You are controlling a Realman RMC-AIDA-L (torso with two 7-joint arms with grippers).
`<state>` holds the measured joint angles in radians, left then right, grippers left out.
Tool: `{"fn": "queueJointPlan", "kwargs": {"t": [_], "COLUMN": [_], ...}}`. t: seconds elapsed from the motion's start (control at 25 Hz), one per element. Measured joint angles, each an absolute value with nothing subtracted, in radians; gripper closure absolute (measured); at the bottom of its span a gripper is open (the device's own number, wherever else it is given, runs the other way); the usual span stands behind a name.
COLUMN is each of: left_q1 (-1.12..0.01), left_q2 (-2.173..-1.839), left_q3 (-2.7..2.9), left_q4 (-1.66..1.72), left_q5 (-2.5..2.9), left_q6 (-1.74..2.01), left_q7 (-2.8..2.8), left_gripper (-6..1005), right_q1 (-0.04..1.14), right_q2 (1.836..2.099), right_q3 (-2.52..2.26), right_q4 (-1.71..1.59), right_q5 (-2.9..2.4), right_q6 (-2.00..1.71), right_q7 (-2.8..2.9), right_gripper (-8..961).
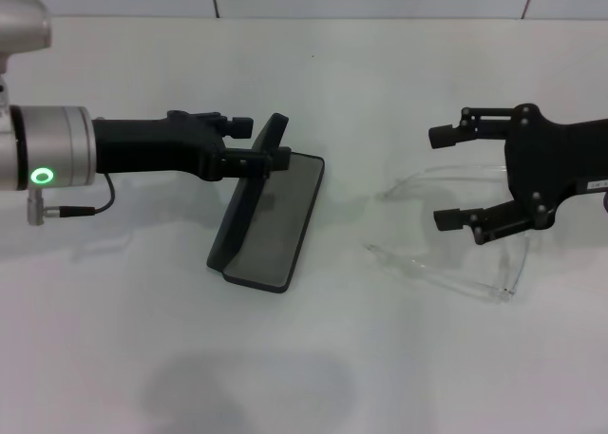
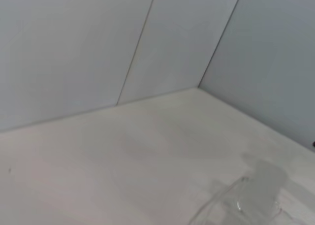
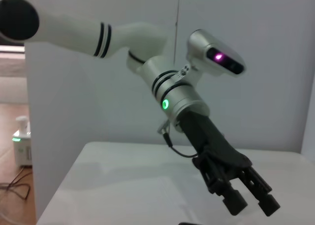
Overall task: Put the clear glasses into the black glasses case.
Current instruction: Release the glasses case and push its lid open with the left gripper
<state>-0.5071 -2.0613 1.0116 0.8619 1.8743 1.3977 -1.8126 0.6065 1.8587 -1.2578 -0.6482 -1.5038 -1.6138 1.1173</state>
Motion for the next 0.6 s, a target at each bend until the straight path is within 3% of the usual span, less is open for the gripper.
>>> {"fn": "queueJointPlan", "kwargs": {"t": [0.6], "left_q1": [-0.554], "left_q2": [-2.077], "left_q3": [1.016], "left_q4": [0.863], "left_q5": [2.053], "left_q6": [1.317], "left_q7": [-1.998], "left_gripper": [155], "right_q1": [0.608], "right_q2": [1.874], "right_q3": [-1.258], "right_q4": [-0.679], "right_q5": [-1.551], "right_q6": [-1.579], "right_q7": [1.117], "right_gripper": [68]}}
